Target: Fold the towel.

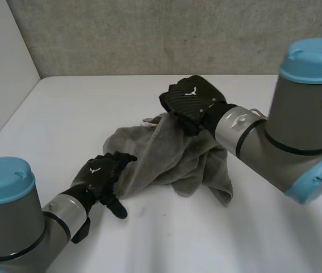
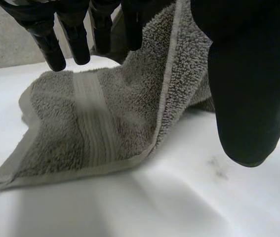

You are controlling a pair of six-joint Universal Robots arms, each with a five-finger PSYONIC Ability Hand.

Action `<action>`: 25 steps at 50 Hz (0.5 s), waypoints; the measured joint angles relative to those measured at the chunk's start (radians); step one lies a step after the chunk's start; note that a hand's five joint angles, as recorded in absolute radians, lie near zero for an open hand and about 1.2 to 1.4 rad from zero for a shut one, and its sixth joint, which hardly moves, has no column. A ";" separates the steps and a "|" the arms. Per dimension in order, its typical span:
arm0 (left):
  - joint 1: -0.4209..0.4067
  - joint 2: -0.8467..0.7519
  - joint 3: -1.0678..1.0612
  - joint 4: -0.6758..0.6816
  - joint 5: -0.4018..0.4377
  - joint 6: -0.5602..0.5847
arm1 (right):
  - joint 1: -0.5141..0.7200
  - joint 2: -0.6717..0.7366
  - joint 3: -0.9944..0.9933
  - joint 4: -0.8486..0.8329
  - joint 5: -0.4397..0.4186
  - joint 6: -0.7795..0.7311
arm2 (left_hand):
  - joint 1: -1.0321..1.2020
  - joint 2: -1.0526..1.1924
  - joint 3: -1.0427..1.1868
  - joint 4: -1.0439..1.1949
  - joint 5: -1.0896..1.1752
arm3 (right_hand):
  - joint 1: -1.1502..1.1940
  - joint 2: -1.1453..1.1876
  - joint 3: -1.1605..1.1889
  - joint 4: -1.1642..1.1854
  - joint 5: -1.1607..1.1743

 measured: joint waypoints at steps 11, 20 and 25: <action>-0.046 -0.106 0.104 0.004 -0.014 -0.069 | -0.019 -0.192 0.247 -0.034 0.041 0.184 | 0.079 0.071 0.072 0.070 0.079 | 0.004 0.000 0.001 0.000 0.000; -0.086 -0.155 0.136 -0.003 -0.009 -0.153 | -0.070 -0.341 0.385 -0.049 0.046 0.250 | 0.819 0.817 0.817 0.804 0.814 | 0.004 0.000 0.001 0.000 0.000; -0.102 -0.159 0.148 -0.004 -0.011 -0.166 | -0.096 -0.369 0.400 -0.052 0.047 0.242 | 0.950 0.969 0.970 0.969 0.963 | 0.004 0.000 0.001 0.000 0.000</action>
